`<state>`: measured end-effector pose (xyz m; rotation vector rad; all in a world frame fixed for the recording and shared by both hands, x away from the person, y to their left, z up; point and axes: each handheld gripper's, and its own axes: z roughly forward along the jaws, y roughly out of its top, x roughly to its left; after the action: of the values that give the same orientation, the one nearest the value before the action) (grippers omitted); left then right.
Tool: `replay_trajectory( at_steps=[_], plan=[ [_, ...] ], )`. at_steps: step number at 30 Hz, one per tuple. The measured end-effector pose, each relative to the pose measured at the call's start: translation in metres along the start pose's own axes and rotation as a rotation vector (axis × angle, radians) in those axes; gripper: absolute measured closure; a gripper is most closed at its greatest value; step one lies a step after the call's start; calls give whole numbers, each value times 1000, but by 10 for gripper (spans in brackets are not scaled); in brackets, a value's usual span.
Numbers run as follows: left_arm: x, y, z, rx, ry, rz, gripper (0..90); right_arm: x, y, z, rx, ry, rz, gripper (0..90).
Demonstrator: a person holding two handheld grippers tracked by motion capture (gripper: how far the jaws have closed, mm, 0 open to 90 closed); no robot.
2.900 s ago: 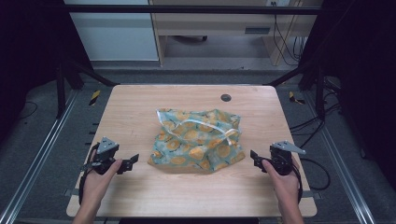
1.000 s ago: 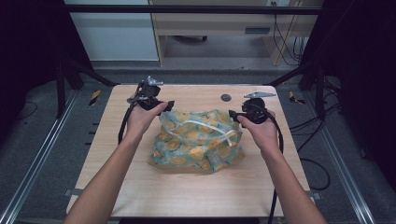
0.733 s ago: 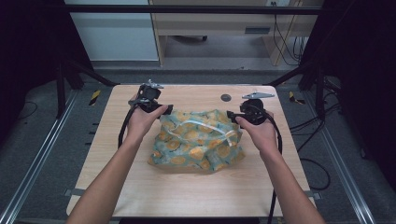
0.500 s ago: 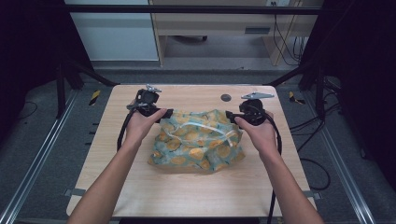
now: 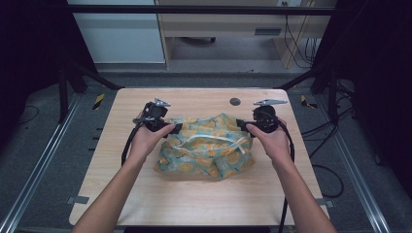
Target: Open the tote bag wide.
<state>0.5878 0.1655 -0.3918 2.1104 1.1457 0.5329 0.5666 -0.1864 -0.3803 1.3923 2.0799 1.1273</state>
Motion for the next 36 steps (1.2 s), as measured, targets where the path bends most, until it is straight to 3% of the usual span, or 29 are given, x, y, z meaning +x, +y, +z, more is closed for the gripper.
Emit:
replay_trajectory(
  at_steps=[6, 9, 14, 18, 22, 28, 36],
  plan=[
    [-2, 1, -4, -10, 8, 14, 67, -4, -1, 9, 37, -16, 10, 254],
    [-3, 2, -6, -16, 7, 16, 67, -8, -3, 14, 58, -20, 21, 302],
    [-5, 7, -14, -45, 6, 22, 69, -10, -6, 21, 99, 10, 40, 548],
    [-7, 10, -23, -70, 4, 21, 68, -7, -8, 21, 119, 32, 5, 750],
    [-5, 11, -30, -86, 5, 14, 67, -7, -8, 17, 110, 49, -3, 864],
    [0, 11, -36, -83, 23, 10, 66, -3, -7, 12, 84, 73, -22, 887],
    [4, 0, -29, -54, 10, -4, 72, 8, -6, -1, 38, 95, -56, 887]
  ],
)
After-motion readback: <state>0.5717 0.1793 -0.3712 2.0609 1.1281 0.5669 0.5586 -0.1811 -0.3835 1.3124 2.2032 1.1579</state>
